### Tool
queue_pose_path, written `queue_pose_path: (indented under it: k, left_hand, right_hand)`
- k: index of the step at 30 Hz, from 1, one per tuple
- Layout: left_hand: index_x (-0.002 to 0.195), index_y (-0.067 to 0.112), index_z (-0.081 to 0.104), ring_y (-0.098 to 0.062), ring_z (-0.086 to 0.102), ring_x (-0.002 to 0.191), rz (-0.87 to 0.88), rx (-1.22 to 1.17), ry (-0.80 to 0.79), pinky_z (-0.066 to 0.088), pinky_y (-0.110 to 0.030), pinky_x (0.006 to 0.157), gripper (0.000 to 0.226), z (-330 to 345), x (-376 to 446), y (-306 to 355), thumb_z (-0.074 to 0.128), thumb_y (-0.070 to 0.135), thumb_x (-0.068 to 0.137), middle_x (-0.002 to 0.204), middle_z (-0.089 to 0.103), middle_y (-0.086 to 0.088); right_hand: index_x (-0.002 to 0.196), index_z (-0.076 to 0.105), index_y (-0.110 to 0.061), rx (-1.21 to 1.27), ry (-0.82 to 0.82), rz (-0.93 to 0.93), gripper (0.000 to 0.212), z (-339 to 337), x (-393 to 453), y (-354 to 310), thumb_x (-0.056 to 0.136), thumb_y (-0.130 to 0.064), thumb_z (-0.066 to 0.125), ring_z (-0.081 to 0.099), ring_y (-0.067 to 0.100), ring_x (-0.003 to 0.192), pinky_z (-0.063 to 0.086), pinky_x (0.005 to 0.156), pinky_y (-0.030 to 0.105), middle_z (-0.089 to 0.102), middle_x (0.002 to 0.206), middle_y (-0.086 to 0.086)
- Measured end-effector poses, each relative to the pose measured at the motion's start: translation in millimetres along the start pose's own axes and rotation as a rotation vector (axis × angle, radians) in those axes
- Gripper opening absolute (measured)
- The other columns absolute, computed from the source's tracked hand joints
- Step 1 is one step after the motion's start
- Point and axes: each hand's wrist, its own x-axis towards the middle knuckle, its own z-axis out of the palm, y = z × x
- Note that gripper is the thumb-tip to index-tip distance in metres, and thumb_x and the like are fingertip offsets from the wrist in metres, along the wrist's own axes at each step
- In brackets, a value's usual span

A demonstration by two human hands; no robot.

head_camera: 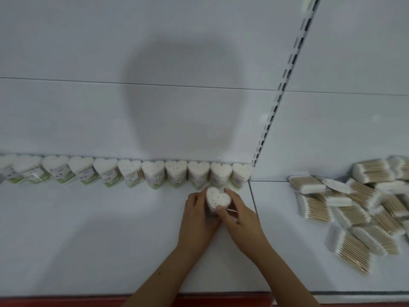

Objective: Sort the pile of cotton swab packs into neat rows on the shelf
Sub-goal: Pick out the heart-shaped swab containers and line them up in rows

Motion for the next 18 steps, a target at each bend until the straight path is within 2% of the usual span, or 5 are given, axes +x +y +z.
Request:
queue_pose_path:
  k: [3, 7, 10, 13, 18]
  left_hand:
    - [0.141, 0.020, 0.047, -0.005, 0.052, 0.110, -0.035, -0.053, -0.012, 0.045, -0.016, 0.094, 0.082, -14.2, 0.6, 5.3, 0.068, 0.060, 0.072, 0.120, 0.049, 0.010]
    - [0.125, 0.041, 0.045, 0.018, 0.053, 0.109, -0.149, -0.089, 0.081, 0.041, -0.004, 0.088, 0.064, -68.9, -15.0, -7.2, 0.086, 0.038, 0.076, 0.117, 0.058, 0.024]
    - [0.122, 0.045, 0.046, 0.019, 0.052, 0.111, -0.222, -0.028, 0.206, 0.039, -0.002, 0.090, 0.065, -123.4, -40.2, -28.0, 0.088, 0.033, 0.074, 0.120, 0.059, 0.024]
    - [0.123, 0.049, 0.045, 0.022, 0.046, 0.114, -0.276, 0.085, 0.361, 0.034, 0.000, 0.093, 0.067, -177.6, -68.1, -49.0, 0.088, 0.033, 0.074, 0.122, 0.053, 0.029]
    - [0.134, 0.041, 0.043, 0.019, 0.045, 0.111, -0.396, 0.182, 0.558, 0.034, 0.001, 0.090, 0.067, -259.6, -93.4, -83.2, 0.083, 0.038, 0.079, 0.124, 0.048, 0.029]
  right_hand:
    - [0.125, 0.053, -0.042, -0.007, -0.109, -0.019, 0.027, -0.9, 6.2, -4.1, 0.100, -0.032, 0.053, 0.058, -0.010, 0.108, 0.044, 0.086, 0.007, 0.062, 0.119, -0.026]
    - [0.137, 0.052, -0.035, -0.053, -0.199, -0.088, 0.047, 18.1, 17.0, -16.5, 0.096, -0.053, 0.039, 0.057, -0.007, 0.115, 0.047, 0.102, 0.027, 0.062, 0.126, -0.022]
    - [0.145, 0.042, -0.036, -0.195, -0.343, -0.231, 0.057, 52.9, 21.2, -30.8, 0.095, -0.062, 0.033, 0.045, -0.011, 0.122, 0.037, 0.106, 0.020, 0.049, 0.137, -0.026]
    - [0.150, 0.035, -0.032, -0.347, -0.448, -0.440, 0.065, 101.2, 24.1, -44.3, 0.095, -0.066, 0.026, 0.028, -0.012, 0.132, 0.017, 0.109, 0.009, 0.035, 0.143, -0.025]
    - [0.154, 0.031, -0.024, -0.495, -0.569, -0.697, 0.070, 193.3, 22.9, -65.5, 0.098, -0.063, 0.019, 0.023, 0.008, 0.147, 0.017, 0.119, 0.023, 0.024, 0.160, -0.010]
